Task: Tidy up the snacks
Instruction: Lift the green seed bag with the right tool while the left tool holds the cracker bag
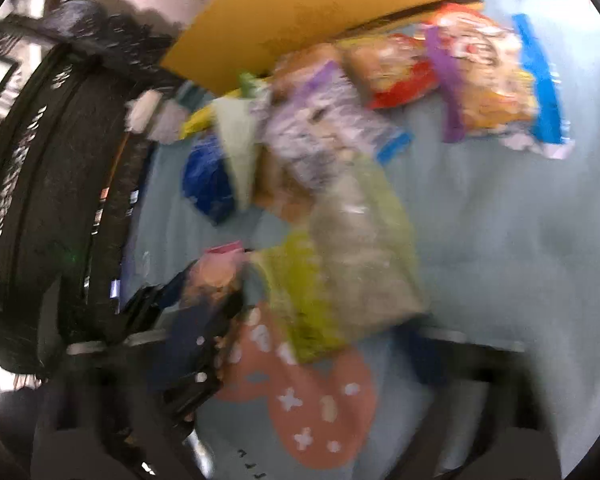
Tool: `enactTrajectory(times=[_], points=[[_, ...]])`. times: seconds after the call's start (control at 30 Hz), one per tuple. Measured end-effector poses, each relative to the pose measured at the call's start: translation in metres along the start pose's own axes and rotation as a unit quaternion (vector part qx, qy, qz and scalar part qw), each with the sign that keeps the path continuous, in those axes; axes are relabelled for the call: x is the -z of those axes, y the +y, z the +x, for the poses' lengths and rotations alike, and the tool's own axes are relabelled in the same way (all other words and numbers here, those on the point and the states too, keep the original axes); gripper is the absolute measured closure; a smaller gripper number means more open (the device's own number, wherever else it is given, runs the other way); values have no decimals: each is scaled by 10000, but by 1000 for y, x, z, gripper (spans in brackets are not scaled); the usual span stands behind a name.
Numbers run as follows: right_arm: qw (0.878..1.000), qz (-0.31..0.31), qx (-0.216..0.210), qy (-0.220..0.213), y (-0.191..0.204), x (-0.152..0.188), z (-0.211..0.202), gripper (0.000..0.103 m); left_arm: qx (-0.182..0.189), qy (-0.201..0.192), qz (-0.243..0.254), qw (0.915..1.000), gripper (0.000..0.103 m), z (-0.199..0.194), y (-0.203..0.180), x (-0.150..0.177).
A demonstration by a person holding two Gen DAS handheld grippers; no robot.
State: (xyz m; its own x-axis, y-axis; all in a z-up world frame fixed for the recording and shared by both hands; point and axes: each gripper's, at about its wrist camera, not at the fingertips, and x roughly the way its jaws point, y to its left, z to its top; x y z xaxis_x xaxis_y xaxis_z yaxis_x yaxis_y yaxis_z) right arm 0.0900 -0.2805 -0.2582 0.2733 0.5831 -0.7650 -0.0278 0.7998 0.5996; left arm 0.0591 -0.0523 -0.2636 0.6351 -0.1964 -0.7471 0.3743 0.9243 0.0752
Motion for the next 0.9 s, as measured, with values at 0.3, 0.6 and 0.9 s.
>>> enactTrajectory(times=[0.3, 0.6, 0.9], points=[[9834, -1344, 1212, -121, 59, 6, 12, 91, -2, -5, 8, 10000, 48, 0, 2, 0], [9639, -2015, 1675, -467, 83, 22, -11, 91, 179, -106, -173, 9996, 62, -17, 12, -7], [9520, -2346, 1808, -778, 86, 29, -57, 91, 366, -653, -347, 9966, 64, -65, 21, -27]])
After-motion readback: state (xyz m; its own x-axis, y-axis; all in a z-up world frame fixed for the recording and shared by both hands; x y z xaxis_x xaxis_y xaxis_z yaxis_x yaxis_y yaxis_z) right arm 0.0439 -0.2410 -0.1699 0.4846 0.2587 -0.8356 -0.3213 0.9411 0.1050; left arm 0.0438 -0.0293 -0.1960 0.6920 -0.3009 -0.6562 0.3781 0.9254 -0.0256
